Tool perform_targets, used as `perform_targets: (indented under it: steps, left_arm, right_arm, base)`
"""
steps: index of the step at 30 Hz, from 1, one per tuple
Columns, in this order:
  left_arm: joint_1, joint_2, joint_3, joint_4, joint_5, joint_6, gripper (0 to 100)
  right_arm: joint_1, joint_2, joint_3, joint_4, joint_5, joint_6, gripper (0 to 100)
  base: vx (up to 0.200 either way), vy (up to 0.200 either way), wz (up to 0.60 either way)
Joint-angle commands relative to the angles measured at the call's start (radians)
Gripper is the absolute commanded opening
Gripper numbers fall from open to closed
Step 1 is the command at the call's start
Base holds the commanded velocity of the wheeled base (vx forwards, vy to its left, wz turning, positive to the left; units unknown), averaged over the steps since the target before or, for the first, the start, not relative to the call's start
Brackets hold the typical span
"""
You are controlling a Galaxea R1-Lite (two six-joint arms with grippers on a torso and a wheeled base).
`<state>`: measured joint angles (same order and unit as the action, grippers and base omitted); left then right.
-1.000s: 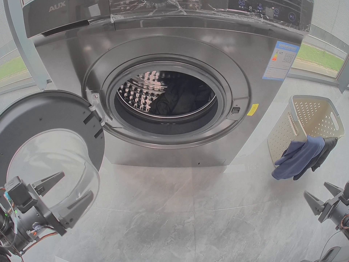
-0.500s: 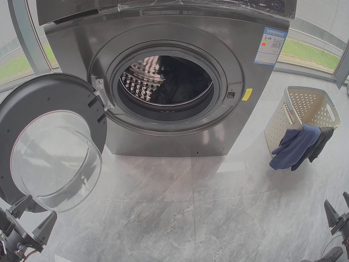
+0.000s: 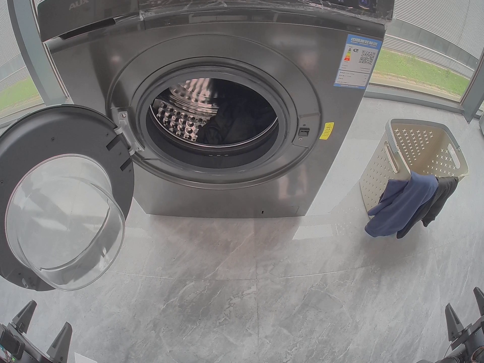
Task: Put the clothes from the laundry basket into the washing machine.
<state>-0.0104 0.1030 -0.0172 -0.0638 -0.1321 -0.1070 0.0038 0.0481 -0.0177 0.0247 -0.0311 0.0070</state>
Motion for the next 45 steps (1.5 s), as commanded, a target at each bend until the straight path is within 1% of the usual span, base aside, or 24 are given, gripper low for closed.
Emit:
perform_targets:
  steps: [1, 2, 3, 4, 5, 6, 7, 8, 9, 10, 11, 13, 15, 23, 26, 29, 31, 33, 34, 37, 39, 42, 45]
  left_arm:
    - [0.029, -0.069, 0.017, -0.005, 0.124, 0.067, 100]
    - [0.03, -0.069, 0.017, -0.004, 0.147, 0.086, 100]
    - [0.029, -0.069, 0.017, 0.006, 0.175, 0.098, 100]
    - [0.029, -0.066, 0.017, 0.015, 0.197, 0.101, 100]
    - [0.027, -0.066, 0.016, 0.024, 0.218, 0.087, 100]
    - [0.027, -0.066, 0.014, 0.03, 0.224, 0.069, 100]
    - [0.029, -0.066, 0.014, 0.027, 0.223, 0.064, 100]
    - [0.029, -0.066, 0.017, 0.029, 0.212, 0.049, 100]
    - [0.029, -0.066, 0.017, 0.029, 0.212, 0.049, 100]
    - [0.017, -0.082, 0.017, 0.056, 0.181, 0.059, 100]
    - [0.01, -0.089, 0.017, 0.065, 0.167, 0.064, 100]
    - [0.007, -0.098, 0.017, 0.068, 0.16, 0.078, 100]
    - [0.007, -0.098, 0.017, 0.07, 0.16, 0.081, 100]
    - [0.007, -0.1, 0.017, 0.07, 0.158, 0.087, 100]
    - [0.007, -0.098, 0.017, 0.068, 0.152, 0.079, 100]
    - [0.007, -0.098, 0.016, 0.07, 0.151, 0.059, 100]
    - [0.006, -0.098, 0.016, 0.07, 0.151, 0.07, 100]
    - [0.007, -0.098, 0.016, 0.071, 0.152, 0.073, 100]
    - [0.007, -0.098, 0.017, 0.068, 0.152, 0.073, 100]
    - [0.01, -0.1, 0.017, 0.068, 0.154, 0.061, 100]
    - [0.01, -0.1, 0.017, 0.068, 0.154, 0.063, 100]
    - [0.012, -0.1, 0.017, 0.068, 0.152, 0.067, 100]
    - [0.012, -0.1, 0.017, 0.068, 0.154, 0.061, 100]
  right_arm:
    - [-0.004, -0.048, 0.007, 0.008, 0.0, 0.005, 100]
    - [-0.004, -0.048, 0.007, 0.008, 0.0, 0.004, 100]
    - [-0.004, -0.048, 0.007, 0.008, 0.002, 0.002, 100]
    - [-0.004, -0.048, 0.007, 0.008, 0.002, 0.002, 100]
    - [-0.002, -0.048, 0.007, 0.009, 0.0, 0.004, 100]
    - [-0.004, -0.048, 0.007, 0.008, 0.0, 0.004, 100]
    - [-0.002, -0.048, 0.007, 0.006, 0.005, -0.002, 100]
    - [-0.002, -0.048, 0.005, 0.008, 0.01, -0.004, 100]
    - [-0.002, -0.048, 0.005, 0.008, 0.01, -0.004, 100]
    - [-0.002, -0.048, 0.007, 0.006, 0.008, -0.004, 100]
    - [-0.002, -0.048, 0.007, 0.006, 0.01, -0.004, 100]
    - [-0.002, -0.048, 0.007, 0.006, 0.01, -0.004, 100]
    - [-0.002, -0.048, 0.007, 0.006, 0.01, -0.004, 100]
    - [-0.002, -0.048, 0.007, 0.006, 0.01, -0.004, 100]
    - [-0.002, -0.048, 0.007, 0.006, 0.01, -0.004, 100]
    - [-0.002, -0.048, 0.007, 0.006, 0.01, -0.004, 100]
    - [-0.002, -0.048, 0.007, 0.006, 0.01, -0.004, 100]
    - [-0.002, -0.048, 0.007, 0.006, 0.01, -0.004, 100]
    - [-0.002, -0.048, 0.007, 0.006, 0.01, -0.004, 100]
    - [-0.002, -0.048, 0.007, 0.006, 0.01, -0.004, 100]
    - [-0.002, -0.048, 0.007, 0.006, 0.01, -0.004, 100]
    - [-0.002, -0.048, 0.007, 0.006, 0.01, -0.004, 100]
    - [-0.002, -0.048, 0.007, 0.006, 0.01, -0.004, 100]
  base:
    - [0.0, 0.0, 0.0]
    - [0.0, 0.0, 0.0]
    - [0.0, 0.0, 0.0]
    - [0.0, 0.0, 0.0]
    - [0.0, 0.0, 0.0]
    - [0.0, 0.0, 0.0]
    - [0.0, 0.0, 0.0]
    - [0.0, 0.0, 0.0]
    - [0.0, 0.0, 0.0]
    - [0.0, 0.0, 0.0]
    - [0.0, 0.0, 0.0]
    - [0.0, 0.0, 0.0]
    - [0.0, 0.0, 0.0]
    - [0.0, -0.2, 0.0]
    - [0.0, -0.067, 0.0]
    - [0.0, 0.0, 0.0]
    - [-0.1, -0.1, 0.0]
    - [-0.2, -0.2, 0.0]
    - [0.0, -0.2, 0.0]
    - [0.0, -0.2, 0.0]
    - [0.0, -0.2, 0.0]
    - [0.0, 0.0, 0.0]
    - [0.0, 0.0, 0.0]
